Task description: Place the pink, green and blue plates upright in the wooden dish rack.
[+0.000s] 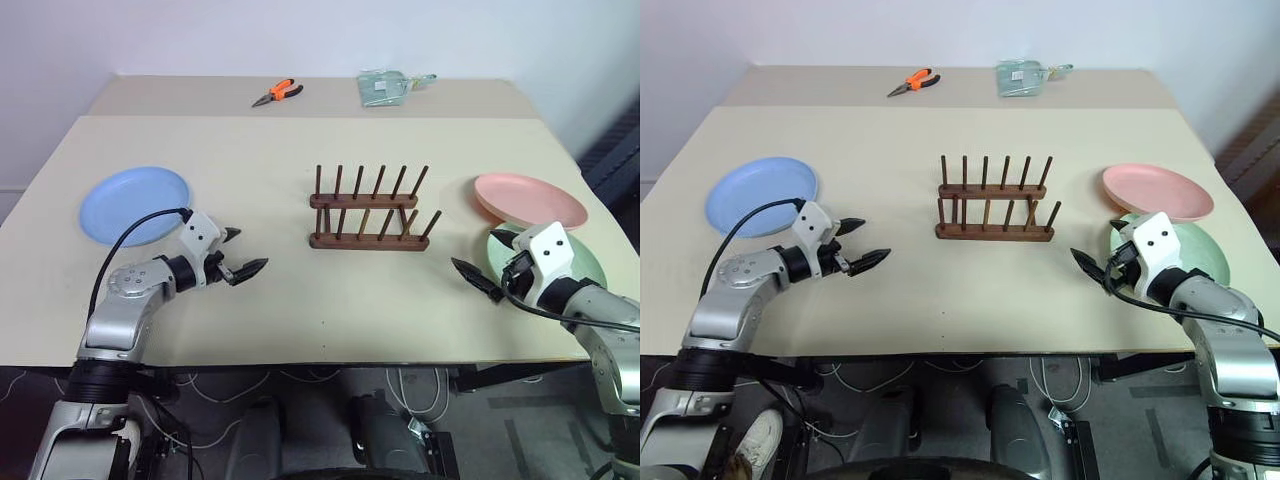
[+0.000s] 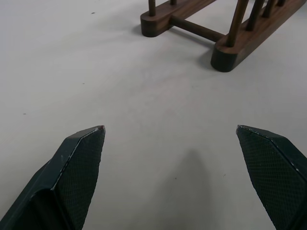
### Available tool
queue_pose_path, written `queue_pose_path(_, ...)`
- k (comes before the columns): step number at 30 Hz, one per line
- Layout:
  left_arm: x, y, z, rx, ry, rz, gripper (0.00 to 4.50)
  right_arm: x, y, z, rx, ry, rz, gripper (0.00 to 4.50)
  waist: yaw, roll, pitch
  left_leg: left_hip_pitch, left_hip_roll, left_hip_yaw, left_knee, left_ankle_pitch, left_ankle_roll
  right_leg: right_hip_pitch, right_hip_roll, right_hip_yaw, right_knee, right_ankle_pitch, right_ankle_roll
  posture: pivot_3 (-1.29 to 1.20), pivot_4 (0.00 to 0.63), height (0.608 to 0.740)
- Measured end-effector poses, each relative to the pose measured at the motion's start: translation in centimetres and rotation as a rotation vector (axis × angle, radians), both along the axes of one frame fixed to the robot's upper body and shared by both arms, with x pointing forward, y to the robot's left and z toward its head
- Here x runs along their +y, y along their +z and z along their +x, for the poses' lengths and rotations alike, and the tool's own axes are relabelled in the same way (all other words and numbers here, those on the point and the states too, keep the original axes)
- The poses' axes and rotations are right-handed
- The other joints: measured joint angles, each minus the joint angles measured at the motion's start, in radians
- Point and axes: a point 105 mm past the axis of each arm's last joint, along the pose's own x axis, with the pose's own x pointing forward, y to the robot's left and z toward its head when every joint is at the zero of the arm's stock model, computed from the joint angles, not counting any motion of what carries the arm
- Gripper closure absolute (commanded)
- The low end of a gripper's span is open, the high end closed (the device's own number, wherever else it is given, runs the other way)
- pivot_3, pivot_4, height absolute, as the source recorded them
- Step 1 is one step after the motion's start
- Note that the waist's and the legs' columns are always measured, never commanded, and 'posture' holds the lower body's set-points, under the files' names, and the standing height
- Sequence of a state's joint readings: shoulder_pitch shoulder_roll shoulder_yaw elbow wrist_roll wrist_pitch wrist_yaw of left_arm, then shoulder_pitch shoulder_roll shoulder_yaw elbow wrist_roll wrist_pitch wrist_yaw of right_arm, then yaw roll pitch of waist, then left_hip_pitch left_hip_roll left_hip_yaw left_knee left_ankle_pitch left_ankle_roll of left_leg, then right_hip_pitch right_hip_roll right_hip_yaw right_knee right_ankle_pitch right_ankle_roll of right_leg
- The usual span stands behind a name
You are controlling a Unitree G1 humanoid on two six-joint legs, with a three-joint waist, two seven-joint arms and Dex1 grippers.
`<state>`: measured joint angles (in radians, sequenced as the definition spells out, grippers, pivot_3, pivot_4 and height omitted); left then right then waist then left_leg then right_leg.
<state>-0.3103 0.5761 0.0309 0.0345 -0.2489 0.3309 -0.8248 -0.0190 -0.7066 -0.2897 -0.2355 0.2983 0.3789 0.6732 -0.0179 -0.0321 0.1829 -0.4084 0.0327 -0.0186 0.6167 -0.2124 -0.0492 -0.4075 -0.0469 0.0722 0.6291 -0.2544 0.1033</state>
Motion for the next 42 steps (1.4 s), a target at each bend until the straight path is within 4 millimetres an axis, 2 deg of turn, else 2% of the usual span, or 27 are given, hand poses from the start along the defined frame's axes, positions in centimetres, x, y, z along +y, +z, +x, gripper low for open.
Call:
queue_pose_path(9,-0.7,-0.9,-0.5,0.023,-0.011,-0.009,0.00,0.8,1.0,1.3,-0.038,0.030,-0.015,0.04,0.000,0.000,0.000,0.000,0.000,0.000,0.000,0.000,0.000,0.000,0.000,0.000,0.000,0.000,0.000,0.00,0.150,0.732)
queue_pose_path(15,-1.0,-0.5,0.2,0.017,-0.052,0.000,0.00,1.8,0.0,0.7,-0.006,0.048,0.016,0.04,0.005,0.000,0.000,0.000,0.000,0.000,0.001,0.000,0.000,0.000,0.000,0.000,0.000,0.000,0.000,0.00,0.150,0.732)
queue_pose_path(20,-3.1,-0.2,1.9,0.023,-0.173,0.010,0.00,3.6,-1.0,-0.1,0.026,0.071,0.063,0.04,0.004,0.000,0.000,0.000,0.000,0.000,0.001,0.000,0.000,0.000,0.000,0.000,0.000,0.000,0.000,0.00,0.150,0.732)
queue_pose_path(24,-5.5,-1.0,3.1,0.075,-0.305,0.030,0.00,4.8,-1.1,-0.5,0.025,0.087,0.067,0.04,0.004,0.000,0.000,-0.001,-0.001,0.000,0.002,0.000,0.000,0.000,0.001,0.000,0.000,0.000,0.000,0.00,0.150,0.732)
queue_pose_path(28,-8.4,-1.4,4.8,0.102,-0.403,0.062,0.00,5.1,-0.9,-0.8,0.007,0.072,0.071,0.04,0.007,0.000,0.000,-0.003,-0.001,0.000,0.005,-0.001,0.001,0.000,0.001,0.000,0.000,0.000,0.001,0.00,0.150,0.732)
queue_pose_path(32,-10.4,-1.5,5.8,0.083,-0.436,0.120,0.00,4.9,-1.5,-1.3,0.025,0.047,0.069,0.04,0.006,0.000,0.000,-0.003,-0.001,-0.001,0.006,-0.001,0.002,0.000,0.001,0.000,0.000,0.000,0.001,0.00,0.150,0.732)
queue_pose_path(35,-11.8,-1.6,6.0,0.090,-0.469,0.133,0.86,4.5,-1.6,-1.7,0.022,0.018,0.059,0.00,0.006,0.000,0.000,-0.003,-0.001,-0.001,0.007,-0.002,0.003,0.000,0.001,0.000,0.001,0.000,0.001,0.00,0.150,0.732)
queue_pose_path(40,-12.3,-1.8,5.8,0.073,-0.506,0.150,3.36,4.4,-1.6,-2.0,0.014,-0.003,0.054,0.00,0.003,0.000,0.000,-0.003,-0.001,-0.001,0.007,-0.002,0.003,0.001,0.001,0.000,0.001,0.000,0.001,0.00,0.150,0.732)
queue_pose_path(41,-12.5,-1.6,5.8,0.063,-0.506,0.141,3.71,4.4,-1.6,-1.9,0.013,-0.002,0.053,0.00,0.004,0.000,0.000,-0.003,-0.001,-0.001,0.007,-0.002,0.003,0.001,0.001,0.000,0.001,0.000,0.001,0.00,0.150,0.732)
queue_pose_path(42,-12.3,-1.6,5.7,0.063,-0.512,0.144,3.71,4.4,-1.5,-1.9,0.011,-0.002,0.052,0.00,0.004,0.000,0.000,-0.003,-0.001,-0.001,0.007,-0.002,0.003,0.001,0.001,0.000,0.001,0.000,0.001,0.00,0.150,0.732)
